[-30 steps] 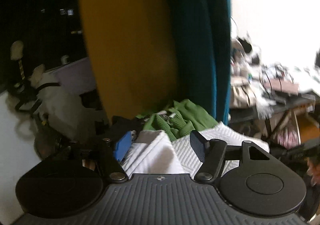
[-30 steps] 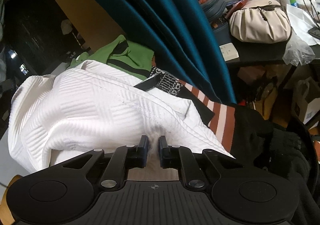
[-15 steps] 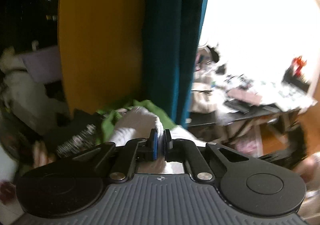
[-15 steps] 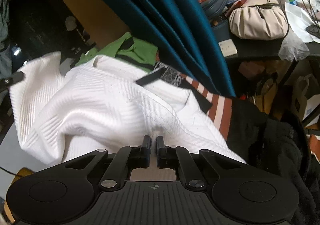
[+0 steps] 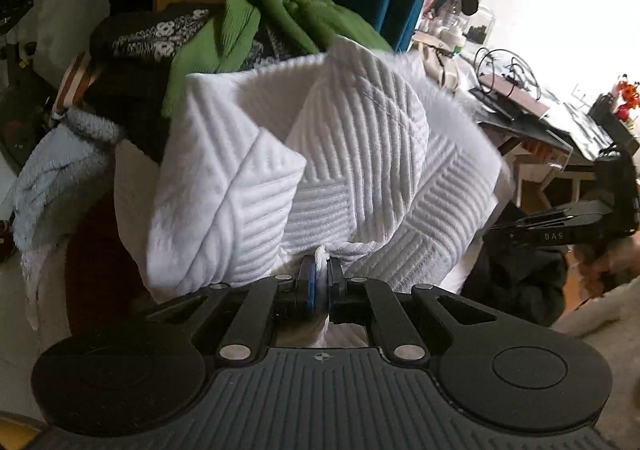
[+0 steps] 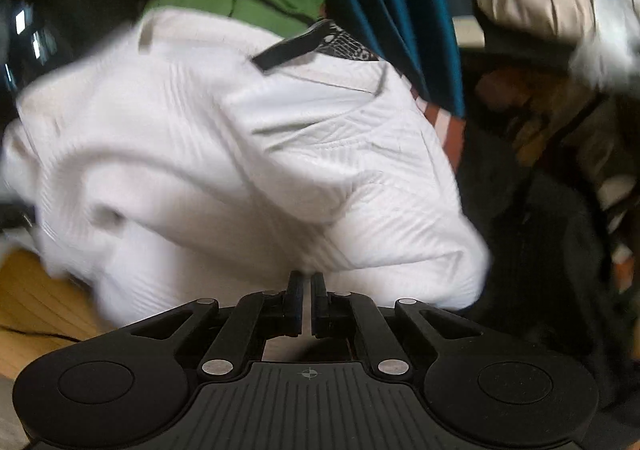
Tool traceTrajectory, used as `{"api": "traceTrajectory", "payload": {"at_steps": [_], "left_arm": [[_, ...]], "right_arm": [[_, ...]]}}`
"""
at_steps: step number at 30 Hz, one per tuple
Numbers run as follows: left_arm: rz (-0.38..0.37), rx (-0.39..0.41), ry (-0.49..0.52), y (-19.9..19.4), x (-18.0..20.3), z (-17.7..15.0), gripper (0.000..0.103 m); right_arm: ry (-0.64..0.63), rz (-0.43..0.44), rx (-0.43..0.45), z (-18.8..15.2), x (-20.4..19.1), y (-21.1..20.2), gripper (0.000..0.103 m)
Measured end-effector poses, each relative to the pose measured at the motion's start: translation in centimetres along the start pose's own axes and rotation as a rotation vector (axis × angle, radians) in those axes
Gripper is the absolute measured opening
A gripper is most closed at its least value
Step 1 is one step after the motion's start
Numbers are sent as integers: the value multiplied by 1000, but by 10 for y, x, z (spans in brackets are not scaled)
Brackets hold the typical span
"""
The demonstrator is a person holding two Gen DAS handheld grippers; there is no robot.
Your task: Fold clothes
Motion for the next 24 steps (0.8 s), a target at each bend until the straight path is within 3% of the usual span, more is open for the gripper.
{"api": "traceTrajectory", "payload": {"at_steps": [2,4,8,9,10,11,14,16,19,21,23,24], "left_arm": [[-9,2,2,-5,2,2,12],[-38,12,-7,-16,2,5,29],[-113,97,-12,-51,11,25,44],[-111,132,-5,-59,11,32,59],[-110,167,3,-66,11,39,77],[-109,202,10,-74,10,46,82],[-41,256,60,-79,5,64,92],[4,239,81,-67,-4,71,95],[48,187,43,-38,-23,71,97],[34,142,-6,-18,-31,64,95],[-15,107,-24,-8,-29,55,50],[-9,103,-12,-11,-21,53,30]], "right_arm": [[-36,-31,11,3,-5,-3,12],[-2,-6,44,15,-4,-13,20],[25,24,134,47,3,-36,34],[21,31,146,54,4,-38,38],[5,35,157,60,3,-39,49],[-15,41,168,67,1,-38,66],[-114,70,172,79,-10,-27,97],[-168,69,154,81,-17,-15,100],[-230,56,121,82,-24,4,102],[-212,83,103,81,-24,15,101],[-193,112,88,79,-23,21,74],[-191,111,84,77,-21,21,66]]}}
Point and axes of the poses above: each gripper's, at about its wrist camera, not at the fingertips, and y roughly the way its jaws point, x to its right, z to its top, the point moved 5 cm from there along y, roughly the way its jaws point, and after that the axes turned 4 degrees about x, right-handed, at the moved point
